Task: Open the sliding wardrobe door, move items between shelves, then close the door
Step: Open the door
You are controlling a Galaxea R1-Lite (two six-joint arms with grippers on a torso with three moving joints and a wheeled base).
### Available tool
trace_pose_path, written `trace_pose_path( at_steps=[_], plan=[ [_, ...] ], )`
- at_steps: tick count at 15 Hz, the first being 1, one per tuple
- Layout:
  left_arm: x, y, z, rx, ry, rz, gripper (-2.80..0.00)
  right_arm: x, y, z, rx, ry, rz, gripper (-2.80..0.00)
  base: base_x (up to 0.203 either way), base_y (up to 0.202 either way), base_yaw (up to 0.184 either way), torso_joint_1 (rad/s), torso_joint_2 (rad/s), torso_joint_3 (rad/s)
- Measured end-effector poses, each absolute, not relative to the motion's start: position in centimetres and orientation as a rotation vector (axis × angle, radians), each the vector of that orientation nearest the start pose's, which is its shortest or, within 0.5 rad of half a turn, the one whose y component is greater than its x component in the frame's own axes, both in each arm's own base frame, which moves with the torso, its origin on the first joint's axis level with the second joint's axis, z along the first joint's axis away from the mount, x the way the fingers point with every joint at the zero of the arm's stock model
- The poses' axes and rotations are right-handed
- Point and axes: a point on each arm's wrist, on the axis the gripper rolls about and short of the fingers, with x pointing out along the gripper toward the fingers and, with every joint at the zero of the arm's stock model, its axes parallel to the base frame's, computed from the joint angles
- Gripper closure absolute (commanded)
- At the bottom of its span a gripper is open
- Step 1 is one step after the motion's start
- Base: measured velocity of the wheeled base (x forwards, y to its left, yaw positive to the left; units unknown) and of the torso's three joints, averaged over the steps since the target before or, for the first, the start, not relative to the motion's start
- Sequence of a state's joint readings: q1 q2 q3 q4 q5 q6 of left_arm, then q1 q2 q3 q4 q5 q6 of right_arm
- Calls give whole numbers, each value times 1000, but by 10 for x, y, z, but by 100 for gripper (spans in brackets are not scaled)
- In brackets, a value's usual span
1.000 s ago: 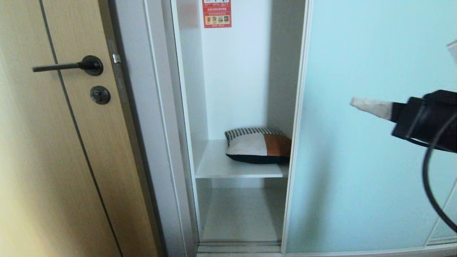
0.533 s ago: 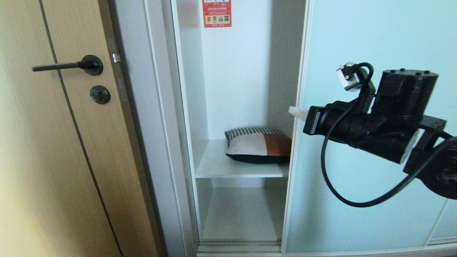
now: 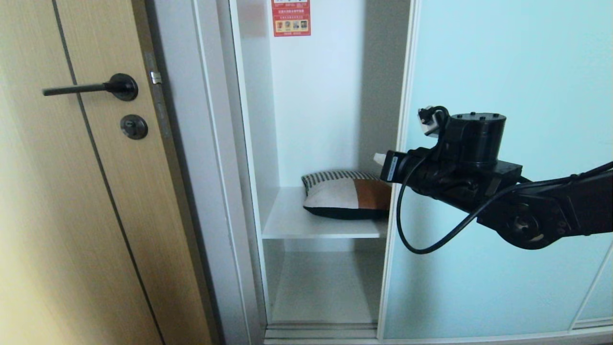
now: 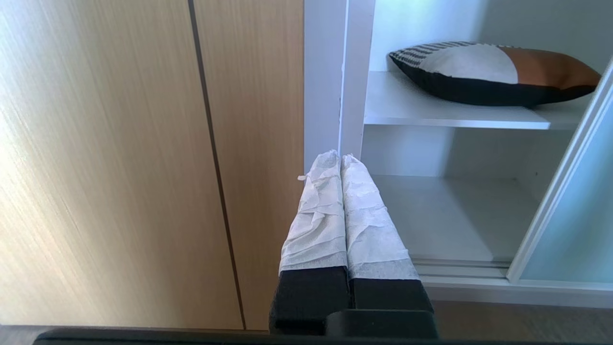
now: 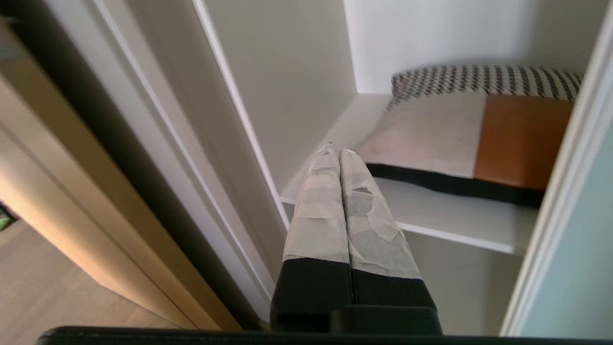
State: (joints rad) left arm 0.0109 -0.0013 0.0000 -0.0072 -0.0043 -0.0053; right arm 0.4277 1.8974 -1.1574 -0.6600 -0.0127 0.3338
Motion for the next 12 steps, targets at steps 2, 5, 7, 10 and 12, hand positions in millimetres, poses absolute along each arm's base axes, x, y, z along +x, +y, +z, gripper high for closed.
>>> trace_pose_path(
  at_steps=[2,5,7,10,12],
  plan=[
    [-23,0,76,-6,-8,6,0,351,152,208,309,153,351,0,0,0,0,0,0,0],
    [-23,0,76,-6,-9,7,0,360,143,201,363,156,240,0,0,0,0,0,0,0],
    [-23,0,76,-6,-8,6,0,366,134,200,380,155,207,0,0,0,0,0,0,0],
    [-23,0,76,-5,-9,7,0,374,124,200,381,147,178,0,0,0,0,0,0,0],
    [-23,0,76,-6,-9,7,0,375,123,199,379,150,186,0,0,0,0,0,0,0]
  ],
)
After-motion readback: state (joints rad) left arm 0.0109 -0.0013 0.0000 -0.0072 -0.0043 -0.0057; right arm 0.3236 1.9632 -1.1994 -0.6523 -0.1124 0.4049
